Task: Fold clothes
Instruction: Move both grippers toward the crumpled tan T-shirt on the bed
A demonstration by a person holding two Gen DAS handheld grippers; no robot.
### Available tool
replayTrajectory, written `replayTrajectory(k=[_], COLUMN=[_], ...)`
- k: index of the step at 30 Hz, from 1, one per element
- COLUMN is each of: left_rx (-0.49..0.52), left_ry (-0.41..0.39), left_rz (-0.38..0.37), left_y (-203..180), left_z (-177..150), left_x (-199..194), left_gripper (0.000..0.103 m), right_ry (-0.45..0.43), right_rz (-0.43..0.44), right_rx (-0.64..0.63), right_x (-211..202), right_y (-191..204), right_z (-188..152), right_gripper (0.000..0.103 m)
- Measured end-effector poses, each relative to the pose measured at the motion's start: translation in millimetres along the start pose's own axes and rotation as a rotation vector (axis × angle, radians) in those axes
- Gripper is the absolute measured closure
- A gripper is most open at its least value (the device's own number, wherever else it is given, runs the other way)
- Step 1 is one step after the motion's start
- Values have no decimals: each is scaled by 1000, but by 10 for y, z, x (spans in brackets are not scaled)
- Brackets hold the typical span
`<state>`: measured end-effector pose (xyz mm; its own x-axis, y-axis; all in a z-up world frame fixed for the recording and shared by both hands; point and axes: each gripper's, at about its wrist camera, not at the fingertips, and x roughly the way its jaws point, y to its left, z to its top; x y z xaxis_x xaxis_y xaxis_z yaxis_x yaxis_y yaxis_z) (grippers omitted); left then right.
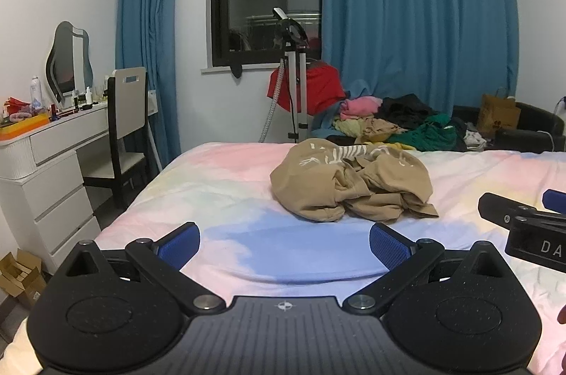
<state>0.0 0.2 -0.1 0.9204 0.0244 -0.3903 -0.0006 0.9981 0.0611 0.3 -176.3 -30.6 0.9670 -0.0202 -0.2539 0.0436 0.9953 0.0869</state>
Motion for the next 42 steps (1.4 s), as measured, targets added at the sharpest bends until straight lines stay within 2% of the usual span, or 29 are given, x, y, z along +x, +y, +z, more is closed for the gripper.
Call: replayTrajectory(k=[9, 12, 20, 27, 31, 39, 42], left_rx=[-16, -5, 54, 43, 27, 28, 36], left_ry=[-17, -18, -41, -41, -26, -10, -8], left_rz=[19, 27, 21, -1, -49, -75, -81], left_y=[53, -17, -59, -28, -14, -33, -71], left_z=[-84, -112, -133, -133, -129, -195, -249], left_x=[-59, -56, -109, -135, -150, -53, 24], left_gripper=[0, 0, 0, 0, 0, 0, 0], right_ry=[-29, -22, -37, -37, -64, -194, -179], right_rz=[6, 16, 14, 5, -11, -66, -11], right_rx=[-35, -13, -1, -16, -22, -5, 9], right_x=[-62, -75, -72, -68, -77, -219, -224], right_y=[81, -9, -11, -10, -32, -74, -154], right_z=[-31, -12, -12, -20, 9, 60, 143], right_gripper=[5, 5, 5, 5, 5, 5, 5])
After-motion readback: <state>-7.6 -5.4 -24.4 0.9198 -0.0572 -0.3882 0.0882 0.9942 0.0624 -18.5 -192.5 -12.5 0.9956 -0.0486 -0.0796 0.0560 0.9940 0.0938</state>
